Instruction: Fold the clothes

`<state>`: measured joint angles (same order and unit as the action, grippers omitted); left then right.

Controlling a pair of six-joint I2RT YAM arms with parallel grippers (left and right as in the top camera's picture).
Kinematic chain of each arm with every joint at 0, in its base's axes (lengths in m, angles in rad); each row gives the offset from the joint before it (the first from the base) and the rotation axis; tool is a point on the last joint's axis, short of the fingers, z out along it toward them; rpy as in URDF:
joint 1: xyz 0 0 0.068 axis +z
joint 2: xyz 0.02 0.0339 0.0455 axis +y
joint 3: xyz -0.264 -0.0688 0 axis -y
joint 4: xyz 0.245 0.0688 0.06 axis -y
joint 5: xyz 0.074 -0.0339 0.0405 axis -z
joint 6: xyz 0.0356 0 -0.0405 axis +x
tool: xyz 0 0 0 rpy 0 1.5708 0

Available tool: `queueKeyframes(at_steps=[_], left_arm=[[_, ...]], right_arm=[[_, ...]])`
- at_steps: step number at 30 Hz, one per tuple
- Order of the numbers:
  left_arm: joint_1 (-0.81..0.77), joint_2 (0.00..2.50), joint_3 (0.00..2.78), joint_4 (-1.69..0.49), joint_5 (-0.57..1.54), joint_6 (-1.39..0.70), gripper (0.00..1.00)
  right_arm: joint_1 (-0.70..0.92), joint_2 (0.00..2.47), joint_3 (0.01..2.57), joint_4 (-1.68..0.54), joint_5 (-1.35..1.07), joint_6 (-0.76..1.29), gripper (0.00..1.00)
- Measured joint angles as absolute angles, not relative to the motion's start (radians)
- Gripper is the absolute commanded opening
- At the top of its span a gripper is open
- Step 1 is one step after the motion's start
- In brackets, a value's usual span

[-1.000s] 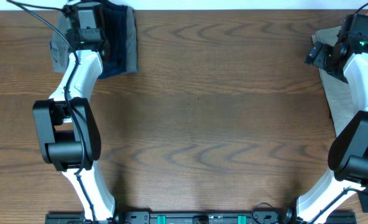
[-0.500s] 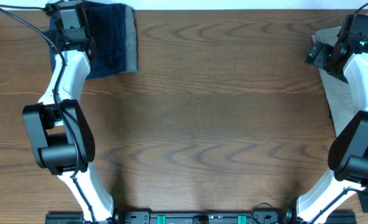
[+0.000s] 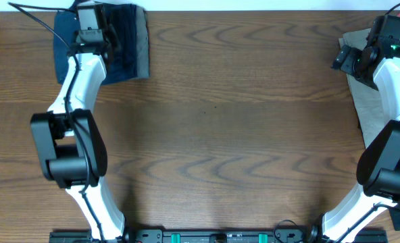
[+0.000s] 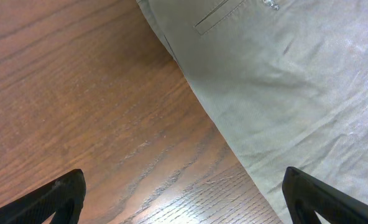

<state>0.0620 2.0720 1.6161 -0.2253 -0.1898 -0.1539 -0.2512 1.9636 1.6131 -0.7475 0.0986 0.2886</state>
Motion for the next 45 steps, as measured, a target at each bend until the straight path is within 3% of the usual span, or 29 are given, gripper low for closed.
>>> queueKeyframes(at_steps=[9,17,18,21,23,35,39,40,45], left_arm=[[0.063,2.228,1.615,-0.256,-0.151,-0.157,0.50],[0.063,2.173,1.615,-0.349,-0.135,-0.160,0.51],[0.063,2.151,1.614,-0.373,-0.130,-0.160,0.53],[0.063,2.041,1.613,-0.463,-0.092,-0.157,0.73],[0.063,1.947,1.613,-0.530,-0.041,-0.162,0.77],[0.022,1.504,1.611,-1.096,0.267,-0.186,0.82],[-0.077,1.371,1.518,-1.141,0.287,-0.182,0.83],[-0.119,1.321,1.477,-1.140,0.286,-0.179,0.98],[-0.275,1.113,1.313,-1.177,0.286,-0.176,0.98]], right_arm=[[-0.251,1.964,1.613,-0.748,0.099,0.288,0.99],[-0.251,1.964,1.613,-0.748,0.099,0.289,0.99],[-0.251,1.964,1.613,-0.747,0.099,0.289,0.99],[-0.251,1.964,1.613,-0.748,0.099,0.289,0.99],[-0.251,1.964,1.613,-0.748,0.098,0.289,0.99],[-0.251,1.964,1.613,-0.747,0.099,0.289,0.99],[-0.251,1.964,1.613,-0.747,0.099,0.289,0.99],[-0.251,1.964,1.613,-0.748,0.099,0.289,0.99],[-0.251,1.964,1.613,-0.747,0.099,0.288,0.99]])
